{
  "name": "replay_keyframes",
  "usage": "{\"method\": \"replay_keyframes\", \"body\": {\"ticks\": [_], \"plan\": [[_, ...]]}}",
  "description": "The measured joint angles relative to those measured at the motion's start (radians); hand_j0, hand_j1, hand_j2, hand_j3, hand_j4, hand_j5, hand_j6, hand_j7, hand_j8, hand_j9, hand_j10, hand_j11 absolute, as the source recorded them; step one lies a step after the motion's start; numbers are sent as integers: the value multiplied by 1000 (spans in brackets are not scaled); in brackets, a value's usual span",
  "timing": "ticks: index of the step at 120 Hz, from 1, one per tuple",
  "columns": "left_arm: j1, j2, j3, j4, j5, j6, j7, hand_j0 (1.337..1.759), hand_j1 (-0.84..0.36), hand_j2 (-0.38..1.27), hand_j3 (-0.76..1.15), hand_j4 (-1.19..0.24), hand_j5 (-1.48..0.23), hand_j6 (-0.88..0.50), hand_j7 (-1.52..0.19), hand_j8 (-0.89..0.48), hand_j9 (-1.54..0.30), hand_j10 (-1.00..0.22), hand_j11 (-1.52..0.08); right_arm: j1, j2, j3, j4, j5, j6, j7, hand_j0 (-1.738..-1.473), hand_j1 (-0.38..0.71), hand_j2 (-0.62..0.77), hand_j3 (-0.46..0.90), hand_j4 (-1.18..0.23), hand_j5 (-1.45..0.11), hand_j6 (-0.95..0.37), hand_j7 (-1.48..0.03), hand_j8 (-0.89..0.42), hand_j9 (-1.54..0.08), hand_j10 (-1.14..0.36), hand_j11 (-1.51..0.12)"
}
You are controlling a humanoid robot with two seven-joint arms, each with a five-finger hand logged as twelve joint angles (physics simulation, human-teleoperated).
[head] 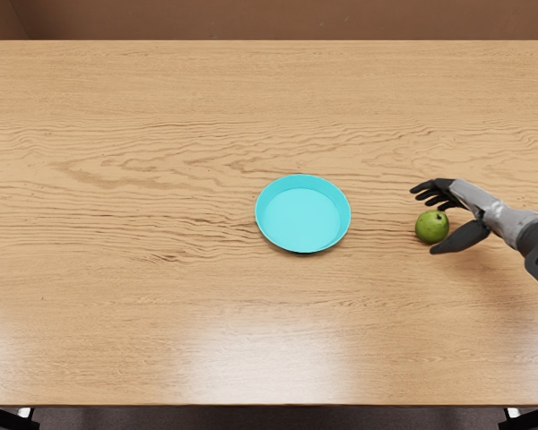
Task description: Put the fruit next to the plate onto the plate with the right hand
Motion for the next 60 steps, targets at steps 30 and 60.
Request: {"method": "replay_keyframes", "body": {"ticks": [30,60], "plan": [[0,0,0,0,0,0,0,1658,325,4,0,-21,-27,-21,-27,-21,-27,-21,-27,-11,11,-8,-5,-12,-45,17,-1658,50,-62,0,-340,-438,-342,-437,-341,-437,-340,-437],[0,0,0,0,0,0,0,1658,325,4,0,-21,-27,-21,-27,-21,-27,-21,-27,-16,13,-10,-11,-14,-55,19,-1658,60,-63,0,-348,-448,-350,-447,-349,-448,-348,-447]]}}
